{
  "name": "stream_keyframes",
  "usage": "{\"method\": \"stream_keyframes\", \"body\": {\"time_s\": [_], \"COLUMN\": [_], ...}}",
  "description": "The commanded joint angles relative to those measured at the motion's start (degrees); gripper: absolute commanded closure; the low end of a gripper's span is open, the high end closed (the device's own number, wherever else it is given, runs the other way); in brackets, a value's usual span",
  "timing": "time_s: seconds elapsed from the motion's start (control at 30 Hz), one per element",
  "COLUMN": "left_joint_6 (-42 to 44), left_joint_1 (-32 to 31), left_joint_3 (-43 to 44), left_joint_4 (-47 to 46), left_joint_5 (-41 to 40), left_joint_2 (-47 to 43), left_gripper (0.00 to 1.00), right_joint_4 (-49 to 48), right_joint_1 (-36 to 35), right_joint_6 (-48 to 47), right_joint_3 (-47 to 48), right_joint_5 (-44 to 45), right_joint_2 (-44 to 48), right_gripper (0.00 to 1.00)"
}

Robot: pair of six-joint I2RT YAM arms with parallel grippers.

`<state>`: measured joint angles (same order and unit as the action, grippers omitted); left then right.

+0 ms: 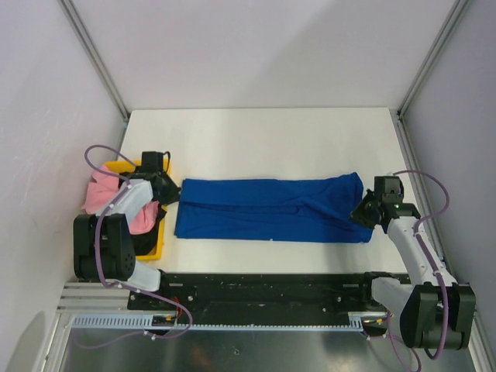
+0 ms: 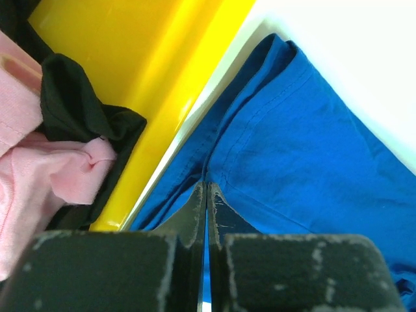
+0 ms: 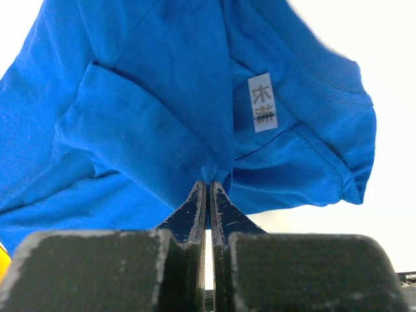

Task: Fold and stack the t-shirts
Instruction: Fold the other side of the tshirt into a rectangle

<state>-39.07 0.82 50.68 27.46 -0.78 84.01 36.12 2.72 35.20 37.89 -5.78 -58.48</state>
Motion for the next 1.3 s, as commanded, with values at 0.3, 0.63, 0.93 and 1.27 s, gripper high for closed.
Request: {"method": "stream_keyframes", "body": {"time_s": [0.3, 0.63, 0.93, 1.27], "left_joint_6": [-0.29, 2.97, 4.56, 4.89], "left_joint_1": [0.32, 0.25, -0.27, -0.30], "left_joint_3": [-1.44, 1.86, 3.82, 4.01], "left_joint_4": [-0.58, -0.77, -1.10, -1.75], "left_joint_5": [0.34, -0.32, 3.10, 4.09], "left_joint_2": [0.85, -2.49, -0.09, 1.09], "left_gripper": [0.97, 0.41, 0.41, 0.41], "right_joint_4": [-1.78, -14.25, -26.07, -27.36], "right_joint_1": [-0.90, -11.29, -14.15, -15.59], "right_joint_6": [0.12, -3.08, -7.41, -7.57], "right_joint_3": [-1.77, 5.81, 12.35, 14.17], "right_joint_5": [2.08, 5.31, 8.95, 8.88], "right_joint_2": [-0.51, -8.30, -27.06, -34.37], "right_gripper": [0.73, 0.54, 0.53, 0.52]}}
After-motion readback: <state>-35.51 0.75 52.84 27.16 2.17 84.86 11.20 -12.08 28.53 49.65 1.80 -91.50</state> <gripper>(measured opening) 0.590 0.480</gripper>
